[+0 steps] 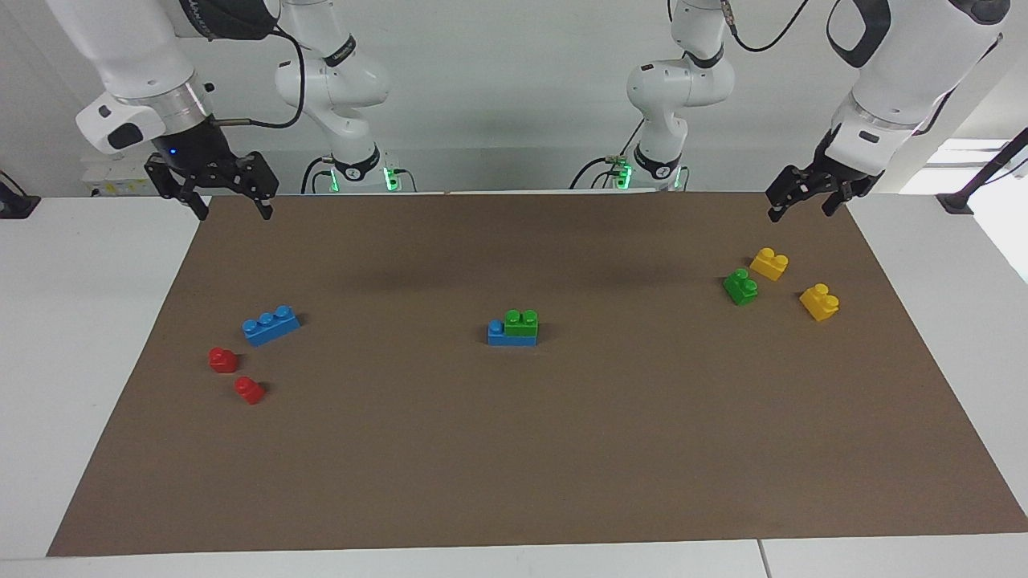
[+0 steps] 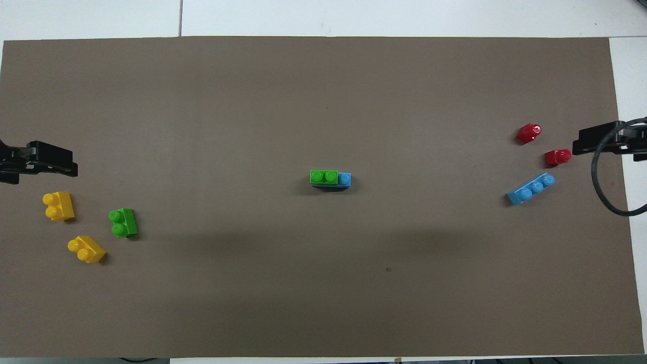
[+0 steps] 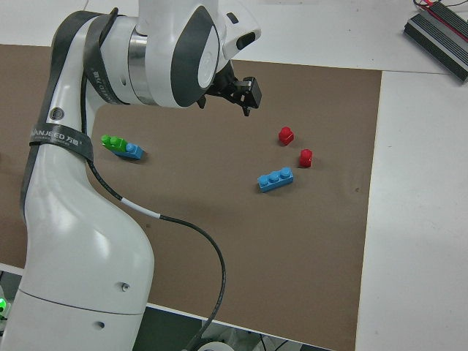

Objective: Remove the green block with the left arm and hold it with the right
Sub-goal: 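Move the left gripper and the right gripper toward the green-blue bricks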

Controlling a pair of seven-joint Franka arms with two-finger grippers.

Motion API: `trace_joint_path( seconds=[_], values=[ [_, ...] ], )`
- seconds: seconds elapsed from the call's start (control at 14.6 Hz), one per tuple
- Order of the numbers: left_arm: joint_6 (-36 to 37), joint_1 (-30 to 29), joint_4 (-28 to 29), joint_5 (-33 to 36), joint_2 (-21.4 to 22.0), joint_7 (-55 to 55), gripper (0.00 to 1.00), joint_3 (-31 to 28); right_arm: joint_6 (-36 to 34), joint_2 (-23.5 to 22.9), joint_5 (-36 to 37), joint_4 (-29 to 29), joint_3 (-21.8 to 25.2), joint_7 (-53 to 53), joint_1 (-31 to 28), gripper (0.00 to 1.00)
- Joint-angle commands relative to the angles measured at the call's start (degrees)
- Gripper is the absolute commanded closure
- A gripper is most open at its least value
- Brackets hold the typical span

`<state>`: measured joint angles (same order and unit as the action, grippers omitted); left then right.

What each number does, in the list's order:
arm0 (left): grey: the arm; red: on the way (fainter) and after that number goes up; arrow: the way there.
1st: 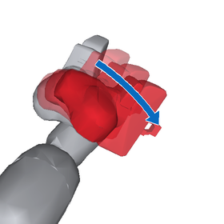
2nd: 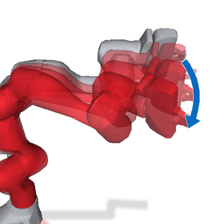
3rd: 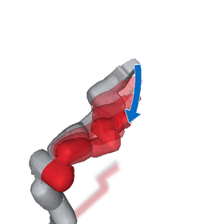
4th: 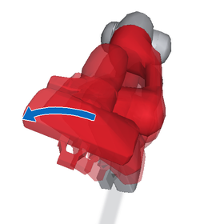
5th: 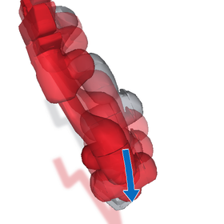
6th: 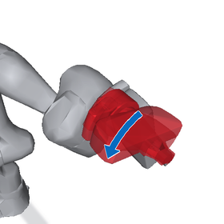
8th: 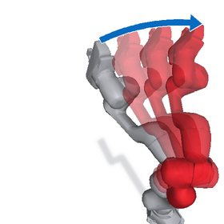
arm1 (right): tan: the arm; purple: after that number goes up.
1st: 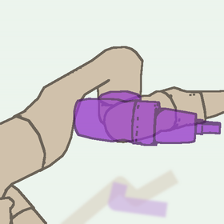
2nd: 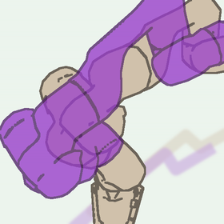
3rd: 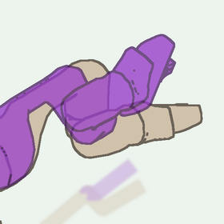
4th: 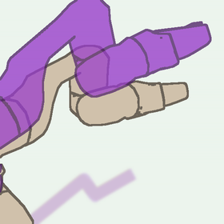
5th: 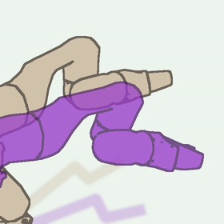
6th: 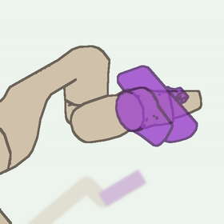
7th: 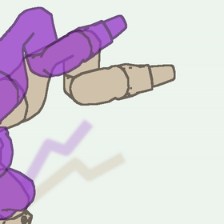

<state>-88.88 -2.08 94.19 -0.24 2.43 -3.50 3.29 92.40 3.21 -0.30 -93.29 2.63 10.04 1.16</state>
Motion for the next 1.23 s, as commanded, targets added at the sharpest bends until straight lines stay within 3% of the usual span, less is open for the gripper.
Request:
trace_joint_path(
  seconds=[0.0,0.27,0.62,0.96,1.16],
  values=[
    [0.0,0.5,1.8,0.9,1.6,-1.8,0.00,0.0,0.8,0.0,-1.3,-1.7,-0.4,12.9,-0.5,0.05],
    [-0.1,4.0,3.5,0.8,2.5,-12.3,0.00,0.0,1.6,-0.1,-6.7,-4.1,-0.4,31.3,-0.6,0.05],
    [-3.2,10.8,8.2,0.3,4.3,-35.5,0.00,0.1,2.9,-0.7,-16.7,-7.0,-0.5,48.7,0.0,0.05],
    [-10.1,18.0,12.2,-2.2,6.1,-64.5,0.00,0.1,5.7,-6.0,-27.5,-6.9,-0.7,60.4,0.9,0.05],
    [-11.6,19.6,12.8,-5.1,6.1,-73.4,0.00,0.1,10.0,-9.1,-30.5,-7.0,-1.6,68.0,3.7,0.05]
  ],
)
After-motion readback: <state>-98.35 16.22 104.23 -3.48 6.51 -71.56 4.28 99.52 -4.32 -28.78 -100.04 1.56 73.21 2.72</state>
